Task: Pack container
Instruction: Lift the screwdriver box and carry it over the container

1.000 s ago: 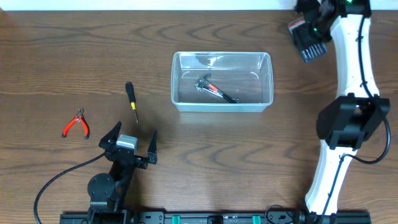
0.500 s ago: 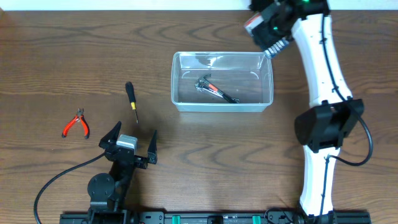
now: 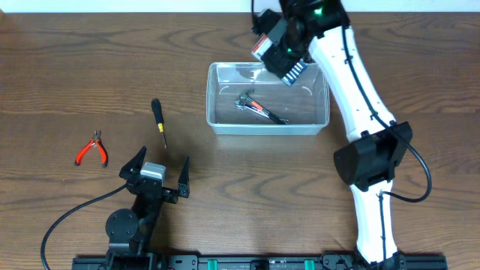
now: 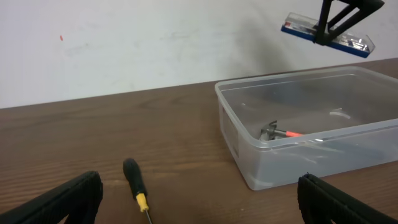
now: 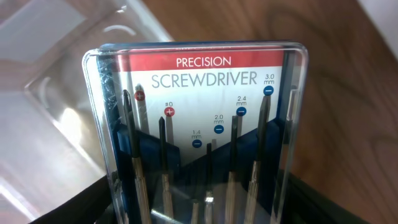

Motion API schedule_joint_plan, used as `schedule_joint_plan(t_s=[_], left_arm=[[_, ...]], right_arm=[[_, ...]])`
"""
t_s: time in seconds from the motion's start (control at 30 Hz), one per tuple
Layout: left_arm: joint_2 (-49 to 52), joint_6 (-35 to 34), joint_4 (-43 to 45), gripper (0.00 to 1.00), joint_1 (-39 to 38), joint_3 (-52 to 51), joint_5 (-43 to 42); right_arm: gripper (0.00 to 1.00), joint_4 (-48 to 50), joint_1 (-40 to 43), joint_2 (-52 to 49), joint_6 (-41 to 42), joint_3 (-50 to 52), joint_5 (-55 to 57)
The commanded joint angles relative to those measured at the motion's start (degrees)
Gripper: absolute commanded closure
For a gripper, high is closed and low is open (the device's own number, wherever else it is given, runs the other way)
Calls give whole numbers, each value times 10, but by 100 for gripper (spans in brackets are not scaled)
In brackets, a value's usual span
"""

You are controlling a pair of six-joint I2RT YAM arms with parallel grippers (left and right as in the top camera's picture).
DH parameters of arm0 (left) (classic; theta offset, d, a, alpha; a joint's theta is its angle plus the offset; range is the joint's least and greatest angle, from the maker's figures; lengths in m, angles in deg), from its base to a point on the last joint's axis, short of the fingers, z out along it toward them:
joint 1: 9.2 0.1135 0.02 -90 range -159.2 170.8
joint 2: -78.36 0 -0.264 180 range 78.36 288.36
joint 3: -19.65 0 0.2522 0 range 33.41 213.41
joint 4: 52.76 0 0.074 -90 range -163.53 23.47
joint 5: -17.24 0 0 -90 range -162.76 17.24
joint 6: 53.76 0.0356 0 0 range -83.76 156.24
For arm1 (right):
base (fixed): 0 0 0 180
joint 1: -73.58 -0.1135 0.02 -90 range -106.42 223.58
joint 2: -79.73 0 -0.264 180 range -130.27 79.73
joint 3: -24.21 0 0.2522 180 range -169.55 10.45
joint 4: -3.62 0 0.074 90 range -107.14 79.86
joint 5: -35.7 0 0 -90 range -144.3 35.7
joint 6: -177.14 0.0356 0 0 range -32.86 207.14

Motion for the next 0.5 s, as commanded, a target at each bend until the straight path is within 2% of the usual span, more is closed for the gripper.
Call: schedule_joint_plan(t_s=[0.0, 0.47], left_arm=[[-3, -5, -15, 2, 2, -13, -14], [-3, -5, -15, 2, 2, -13, -14]], right_arm=[[54, -9, -16, -7, 2, -16, -6], [54, -69, -32, -7, 2, -15, -6]])
